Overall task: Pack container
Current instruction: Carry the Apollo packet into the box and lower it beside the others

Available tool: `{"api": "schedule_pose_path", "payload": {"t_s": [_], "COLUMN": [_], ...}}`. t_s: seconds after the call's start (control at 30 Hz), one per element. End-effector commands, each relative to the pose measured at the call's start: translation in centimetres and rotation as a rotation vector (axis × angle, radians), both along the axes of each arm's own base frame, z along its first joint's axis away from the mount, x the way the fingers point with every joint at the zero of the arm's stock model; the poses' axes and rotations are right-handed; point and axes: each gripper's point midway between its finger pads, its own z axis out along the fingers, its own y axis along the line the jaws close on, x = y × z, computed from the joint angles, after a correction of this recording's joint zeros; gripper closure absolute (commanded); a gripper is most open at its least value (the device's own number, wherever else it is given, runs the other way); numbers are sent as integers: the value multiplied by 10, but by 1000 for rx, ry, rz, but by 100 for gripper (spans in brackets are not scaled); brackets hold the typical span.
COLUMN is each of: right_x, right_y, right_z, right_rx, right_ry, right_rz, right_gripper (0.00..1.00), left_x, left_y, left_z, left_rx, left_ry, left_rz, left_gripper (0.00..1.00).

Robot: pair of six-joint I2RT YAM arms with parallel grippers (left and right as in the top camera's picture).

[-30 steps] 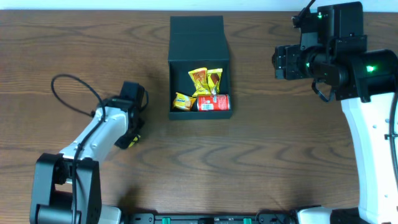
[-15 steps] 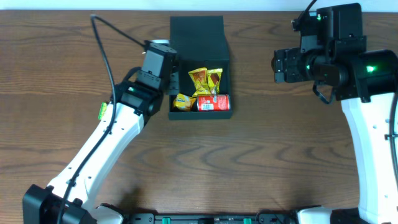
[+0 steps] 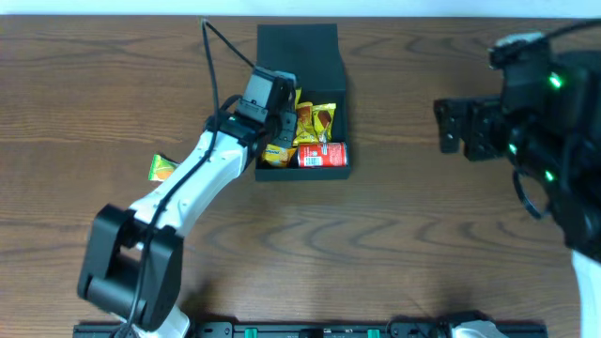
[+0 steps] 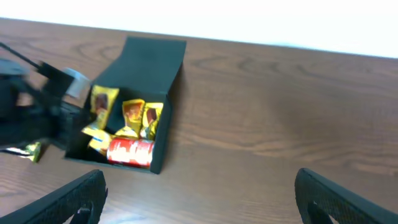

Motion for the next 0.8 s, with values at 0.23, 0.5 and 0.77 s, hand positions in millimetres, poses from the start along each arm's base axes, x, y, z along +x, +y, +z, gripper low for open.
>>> {"api": "schedule_pose_path", "payload": {"t_s": [0.23, 0.5, 0.77], "right_x": [-9, -8, -8], "right_y": [-5, -5, -5], "right_z": [5, 6, 6], "right_rx": [-14, -14, -14], "right_ry": [-18, -21, -21], "right_rz": [-6, -6, -6], "right_gripper": [2, 1, 1], "left_x": [5, 13, 15], "left_y": [9, 7, 3], "left_z": [-41, -52, -69], "left_rx": [-79, -80, -79], "left_ry": [126, 114, 134], "left_rz": [326, 327, 317], "left_gripper": [94, 94, 94]}}
